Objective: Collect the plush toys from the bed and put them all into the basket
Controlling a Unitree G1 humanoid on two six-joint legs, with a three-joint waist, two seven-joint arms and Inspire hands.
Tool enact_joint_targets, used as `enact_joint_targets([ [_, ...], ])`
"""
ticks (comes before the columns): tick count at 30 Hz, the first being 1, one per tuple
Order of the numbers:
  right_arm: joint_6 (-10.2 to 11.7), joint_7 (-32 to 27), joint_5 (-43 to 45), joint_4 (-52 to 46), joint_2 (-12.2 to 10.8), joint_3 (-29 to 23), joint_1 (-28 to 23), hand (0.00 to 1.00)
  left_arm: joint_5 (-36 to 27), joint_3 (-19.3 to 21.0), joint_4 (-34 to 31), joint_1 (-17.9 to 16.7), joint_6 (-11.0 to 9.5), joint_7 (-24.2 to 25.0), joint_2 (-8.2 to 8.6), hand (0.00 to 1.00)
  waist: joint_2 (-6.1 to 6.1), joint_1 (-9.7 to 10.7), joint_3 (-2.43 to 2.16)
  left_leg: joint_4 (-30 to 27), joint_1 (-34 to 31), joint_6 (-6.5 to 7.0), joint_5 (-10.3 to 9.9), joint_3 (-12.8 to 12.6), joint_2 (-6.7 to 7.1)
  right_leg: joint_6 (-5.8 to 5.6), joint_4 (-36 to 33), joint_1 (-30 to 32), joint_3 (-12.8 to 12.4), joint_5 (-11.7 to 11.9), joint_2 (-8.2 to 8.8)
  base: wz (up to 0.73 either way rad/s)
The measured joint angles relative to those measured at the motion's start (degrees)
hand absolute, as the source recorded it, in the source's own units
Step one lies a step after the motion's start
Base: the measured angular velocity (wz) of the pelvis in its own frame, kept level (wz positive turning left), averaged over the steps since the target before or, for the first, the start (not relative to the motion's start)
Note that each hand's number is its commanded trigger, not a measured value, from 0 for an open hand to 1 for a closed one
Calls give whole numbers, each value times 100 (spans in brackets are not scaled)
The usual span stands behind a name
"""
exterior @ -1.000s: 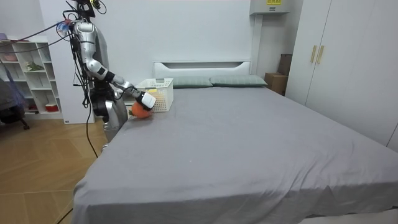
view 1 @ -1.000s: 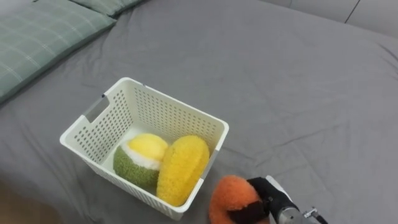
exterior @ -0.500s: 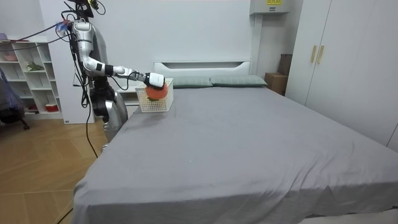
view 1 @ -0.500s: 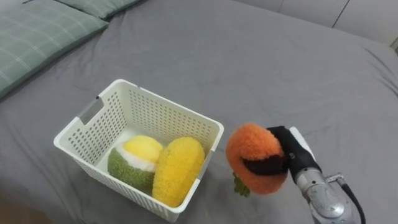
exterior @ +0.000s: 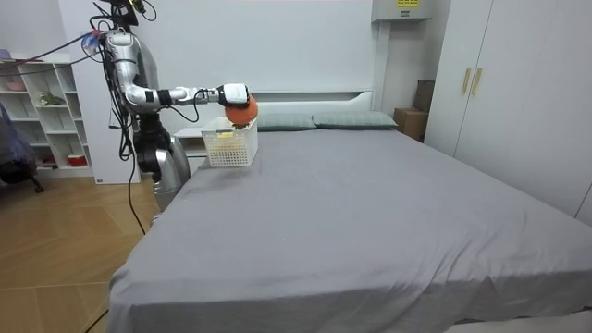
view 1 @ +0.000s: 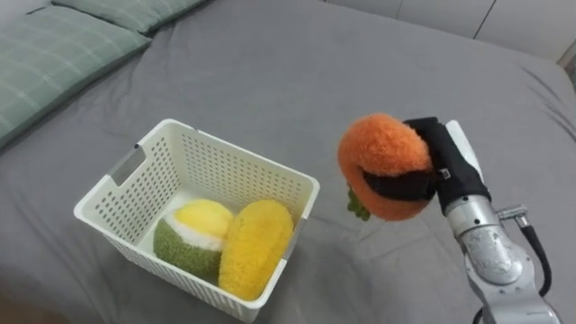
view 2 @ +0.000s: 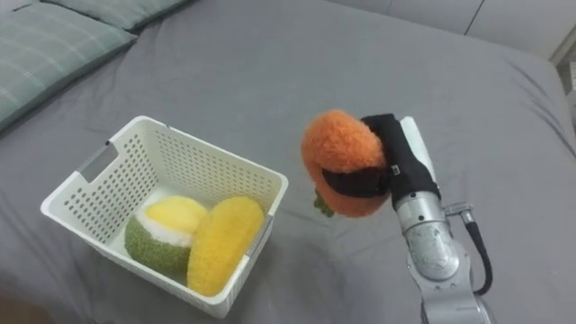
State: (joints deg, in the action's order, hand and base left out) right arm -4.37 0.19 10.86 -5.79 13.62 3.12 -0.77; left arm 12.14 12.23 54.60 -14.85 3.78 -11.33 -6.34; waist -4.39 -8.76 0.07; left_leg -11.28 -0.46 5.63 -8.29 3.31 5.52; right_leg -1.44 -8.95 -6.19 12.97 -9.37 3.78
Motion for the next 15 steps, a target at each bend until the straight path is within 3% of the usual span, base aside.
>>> enact_joint_targets([
  [7,-53,162,305,-440,4,236,436,100,76,-3,121,80,0,23,-16,0,-86,-173,43,8,-8,-1,-1,-38,-9,0,9,12,-37,1,-12,-1],
  [10,-84,316,325,-567,-10,298,447,100,215,-11,144,142,5,25,-13,0,-135,-270,21,-7,-31,8,-9,-35,-6,-2,10,23,-11,2,-7,0],
  [15,-168,506,532,-686,-49,572,709,100,216,-9,144,188,95,35,-26,0,-134,-320,24,-28,-95,18,-17,2,7,-8,7,53,-3,5,1,4],
])
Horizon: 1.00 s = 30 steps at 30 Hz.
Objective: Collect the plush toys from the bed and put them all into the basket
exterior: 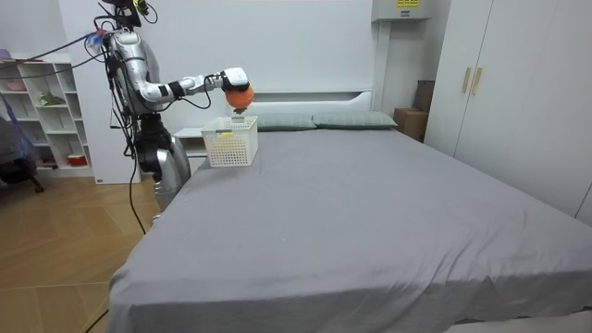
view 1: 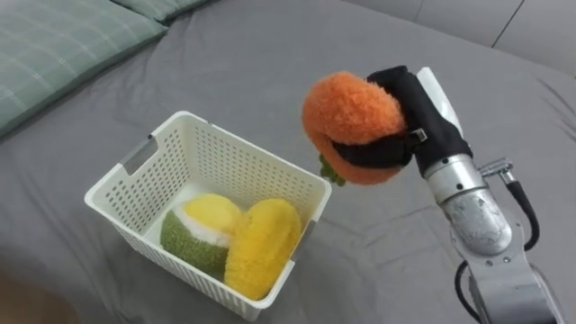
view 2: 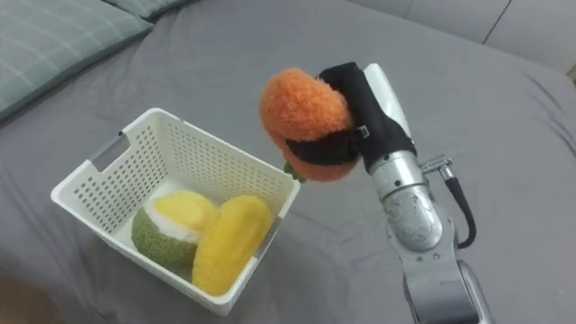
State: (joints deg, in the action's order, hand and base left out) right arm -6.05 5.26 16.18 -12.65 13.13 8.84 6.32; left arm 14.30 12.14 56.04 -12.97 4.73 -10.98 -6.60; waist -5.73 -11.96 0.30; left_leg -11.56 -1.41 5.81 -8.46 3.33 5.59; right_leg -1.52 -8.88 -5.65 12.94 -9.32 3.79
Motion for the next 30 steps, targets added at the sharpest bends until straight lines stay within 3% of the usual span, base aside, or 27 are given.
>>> enact_joint_targets([
  [10,-62,101,-49,5,-209,418,570,100,43,-229,82,57,10,-73,-90,0,-73,-270,31,27,-7,-3,-2,76,10,-1,21,3,151,1,6,4],
  [13,-125,119,-71,4,-209,632,817,99,42,-229,137,-17,99,-137,-126,0,-105,-358,47,21,-9,-3,-2,96,14,-1,26,-2,163,1,4,2],
  [14,-128,119,-99,4,-210,640,829,93,42,-232,137,-19,129,-136,-125,0,-105,-385,47,17,-12,-2,-2,99,15,-2,26,-6,168,1,5,4],
  [15,-148,119,-150,4,-210,658,835,69,43,-240,136,-10,157,-136,-125,0,-108,-417,48,15,-19,-1,-3,120,21,-3,26,-17,183,2,7,9],
  [16,-160,119,-226,5,-210,699,835,58,44,-241,135,-11,170,-136,-125,0,-112,-436,49,12,-24,0,-4,154,27,-7,26,-23,183,5,6,11],
  [18,-160,122,-300,6,-210,799,836,15,45,-271,133,-58,203,-135,-123,0,-112,-454,53,5,-31,0,-4,173,32,-9,25,-25,159,6,6,8],
  [19,-160,126,-361,8,-211,825,836,0,45,-320,130,-55,230,-128,-122,0,-106,-460,57,-15,-46,0,-4,190,37,-10,25,-27,157,6,6,7],
  [30,-163,117,118,136,-211,1029,835,0,222,-396,71,-59,281,34,-120,0,-170,-572,59,-38,-95,-14,14,266,53,-10,26,-6,140,6,5,4],
])
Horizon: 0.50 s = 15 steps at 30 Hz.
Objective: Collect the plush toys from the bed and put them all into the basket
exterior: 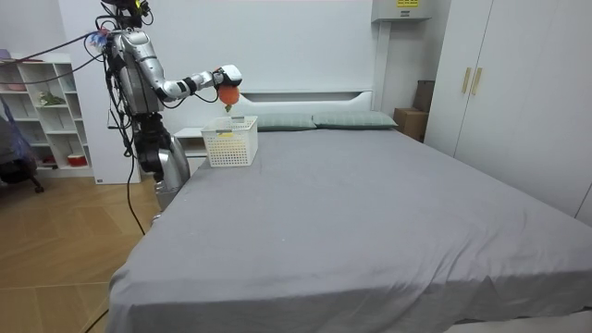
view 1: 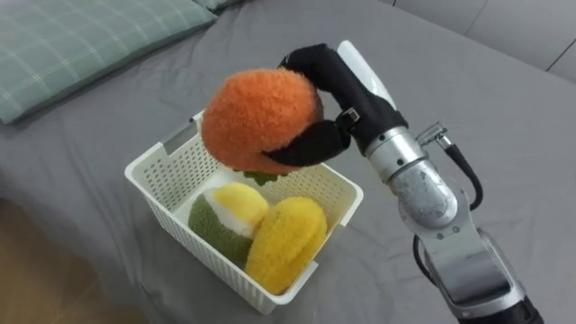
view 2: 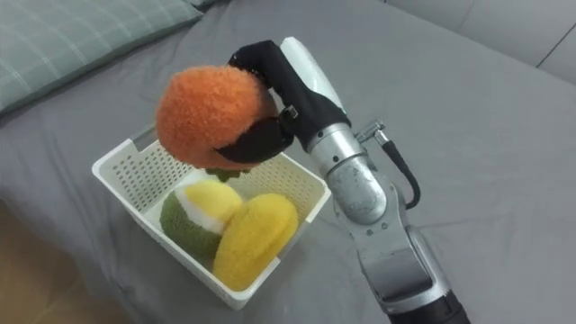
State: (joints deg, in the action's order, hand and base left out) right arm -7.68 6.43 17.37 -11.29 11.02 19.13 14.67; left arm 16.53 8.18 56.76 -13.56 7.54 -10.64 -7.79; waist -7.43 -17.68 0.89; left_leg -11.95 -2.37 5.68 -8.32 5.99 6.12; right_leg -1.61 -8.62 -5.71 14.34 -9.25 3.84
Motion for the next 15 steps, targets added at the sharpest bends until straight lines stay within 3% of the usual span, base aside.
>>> enact_joint_targets([
  [3,-2,0,107,10,1,-3,0,0,67,-4,-43,31,0,12,1,0,-52,4,7,0,-3,-2,5,29,5,0,0,1,0,0,-2,4],
  [15,9,-26,36,217,178,-16,-15,0,64,0,-287,149,-46,-7,-101,0,-67,68,7,-91,-85,2,5,77,32,0,-10,28,4,1,7,2],
])
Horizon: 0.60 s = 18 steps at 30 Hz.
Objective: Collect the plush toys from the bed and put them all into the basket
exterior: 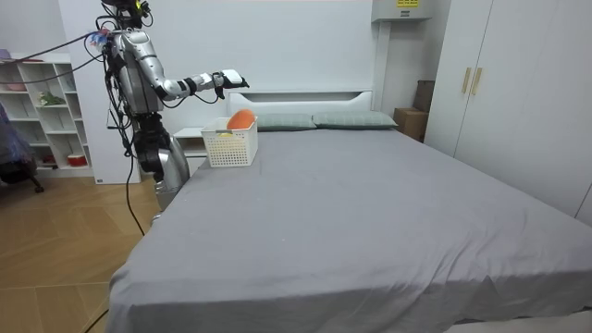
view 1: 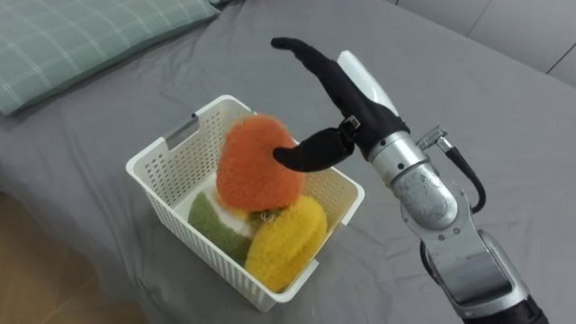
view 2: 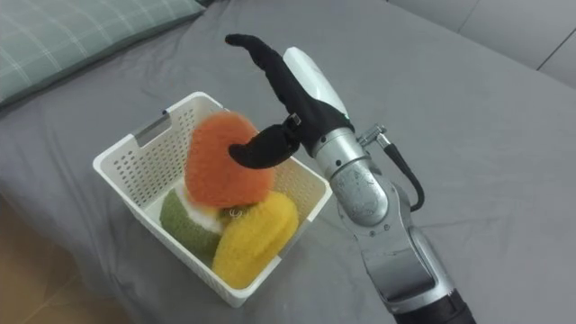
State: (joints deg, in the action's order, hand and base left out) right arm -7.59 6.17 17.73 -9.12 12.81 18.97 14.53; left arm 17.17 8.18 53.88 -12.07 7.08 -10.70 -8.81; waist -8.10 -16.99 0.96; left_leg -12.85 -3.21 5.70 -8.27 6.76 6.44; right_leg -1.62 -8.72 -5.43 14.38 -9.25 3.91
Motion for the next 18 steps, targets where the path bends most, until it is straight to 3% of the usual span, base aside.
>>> enact_joint_targets([
  [18,3,-25,-16,163,94,-28,-301,0,-15,12,5,2,-8,-15,-8,0,30,154,7,-8,2,3,-3,-18,-2,-1,-2,11,-5,0,6,0],
])
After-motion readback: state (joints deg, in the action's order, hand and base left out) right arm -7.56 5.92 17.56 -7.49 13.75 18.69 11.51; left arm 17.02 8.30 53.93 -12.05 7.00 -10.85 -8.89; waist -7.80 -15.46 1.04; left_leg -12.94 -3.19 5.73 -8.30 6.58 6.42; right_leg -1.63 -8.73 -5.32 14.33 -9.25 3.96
